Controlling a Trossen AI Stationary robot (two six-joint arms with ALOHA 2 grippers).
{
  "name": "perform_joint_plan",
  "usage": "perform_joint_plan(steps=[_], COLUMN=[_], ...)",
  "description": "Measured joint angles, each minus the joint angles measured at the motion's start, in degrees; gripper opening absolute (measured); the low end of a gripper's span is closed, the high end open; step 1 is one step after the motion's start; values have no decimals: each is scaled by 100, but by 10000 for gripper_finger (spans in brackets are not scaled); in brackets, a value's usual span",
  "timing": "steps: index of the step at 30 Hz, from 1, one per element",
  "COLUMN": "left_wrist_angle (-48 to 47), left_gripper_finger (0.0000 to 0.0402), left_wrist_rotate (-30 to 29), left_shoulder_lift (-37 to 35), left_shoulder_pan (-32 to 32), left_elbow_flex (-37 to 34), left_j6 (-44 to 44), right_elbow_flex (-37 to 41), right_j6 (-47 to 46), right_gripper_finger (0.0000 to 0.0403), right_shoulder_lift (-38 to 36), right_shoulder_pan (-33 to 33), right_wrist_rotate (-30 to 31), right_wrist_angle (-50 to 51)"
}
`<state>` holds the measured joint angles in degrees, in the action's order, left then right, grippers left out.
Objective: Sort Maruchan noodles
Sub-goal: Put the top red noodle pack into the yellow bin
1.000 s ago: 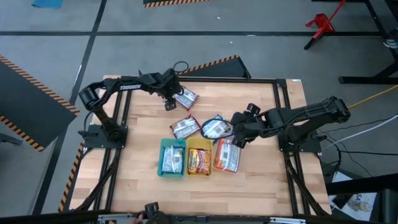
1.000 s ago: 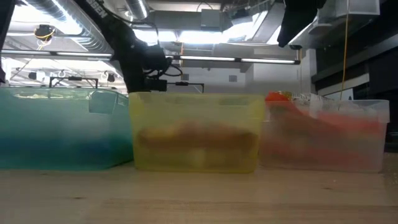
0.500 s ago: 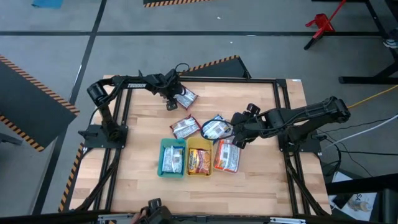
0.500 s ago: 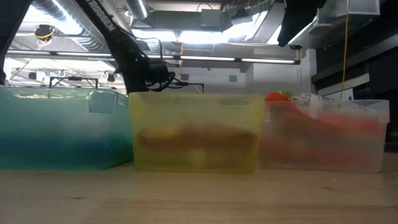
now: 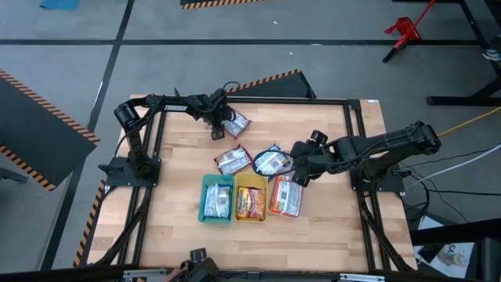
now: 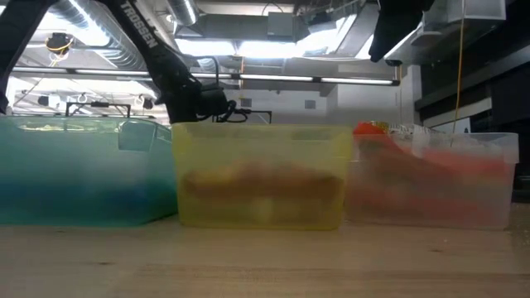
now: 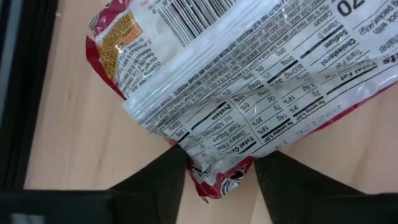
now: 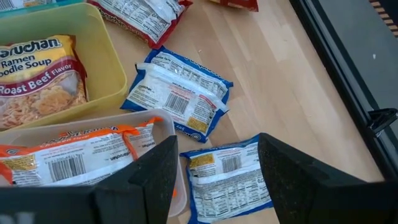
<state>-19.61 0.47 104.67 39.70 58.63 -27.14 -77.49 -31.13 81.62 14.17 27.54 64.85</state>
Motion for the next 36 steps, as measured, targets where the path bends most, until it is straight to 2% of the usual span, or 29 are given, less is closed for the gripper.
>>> perform_joint_plan(steps=[11, 20, 28, 36], left_wrist_angle=[73, -359, -772, -930], left_gripper_finger=[11, 2, 1, 1], left_wrist_rotate=[-299, -307, -440, -439], left_shoulder_lift=[3, -259, -1173, -2226], left_shoulder_pan=[4, -192, -569, -1065], left_elbow_flex=[-2, -11, -11, -11], left_j6=[304, 805, 1040, 1356], right_elbow_flex=[0, 2, 0, 0], right_j6=[-25, 290, 297, 397], right_gripper_finger=[209, 209, 209, 209], right_shoulder_lift=[0, 0, -37, -465], right_shoulder_pan=[5, 4, -144, -729], right_wrist_rotate=[6, 203, 495, 1032], right_wrist_angle=[3, 7, 51, 233])
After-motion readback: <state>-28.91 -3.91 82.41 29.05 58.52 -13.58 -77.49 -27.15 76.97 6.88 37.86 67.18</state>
